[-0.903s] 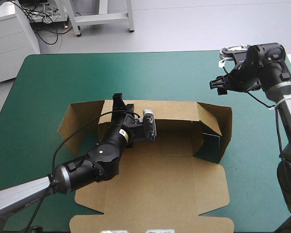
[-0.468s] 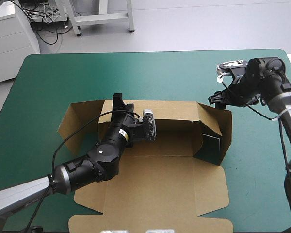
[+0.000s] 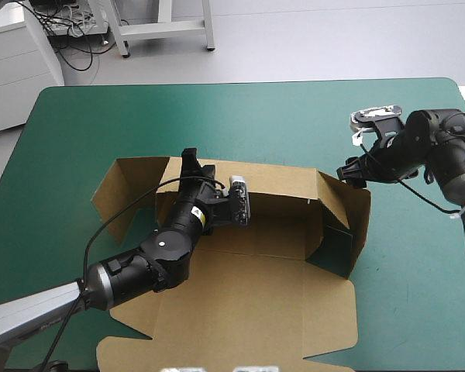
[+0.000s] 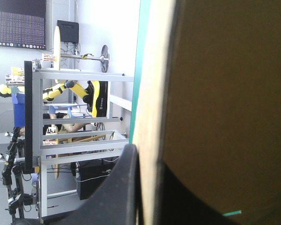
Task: Fold the box
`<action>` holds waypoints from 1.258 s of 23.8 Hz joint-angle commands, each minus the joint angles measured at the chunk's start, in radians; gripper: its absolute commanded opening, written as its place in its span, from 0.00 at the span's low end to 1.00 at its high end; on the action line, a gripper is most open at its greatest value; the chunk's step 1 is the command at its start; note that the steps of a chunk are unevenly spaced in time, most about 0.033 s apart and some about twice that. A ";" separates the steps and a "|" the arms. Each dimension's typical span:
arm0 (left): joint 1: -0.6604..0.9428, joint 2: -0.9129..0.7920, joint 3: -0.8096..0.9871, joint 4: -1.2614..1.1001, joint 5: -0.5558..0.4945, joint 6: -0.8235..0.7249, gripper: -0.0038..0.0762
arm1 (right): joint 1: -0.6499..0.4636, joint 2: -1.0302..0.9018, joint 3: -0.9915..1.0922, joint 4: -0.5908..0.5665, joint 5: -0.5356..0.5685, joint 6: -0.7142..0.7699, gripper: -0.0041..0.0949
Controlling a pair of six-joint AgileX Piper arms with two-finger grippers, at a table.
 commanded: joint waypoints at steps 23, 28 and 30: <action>0.118 -0.023 -0.049 0.114 0.025 -0.112 0.01 | -0.143 -0.005 -0.134 0.103 -0.102 -0.050 0.75; 0.118 -0.023 -0.049 0.071 -0.003 -0.112 0.01 | -0.143 0.083 -0.318 0.133 -0.043 -0.046 0.75; 0.118 -0.023 -0.049 0.052 -0.016 -0.112 0.01 | -0.143 0.096 -0.397 0.133 -0.023 -0.044 0.75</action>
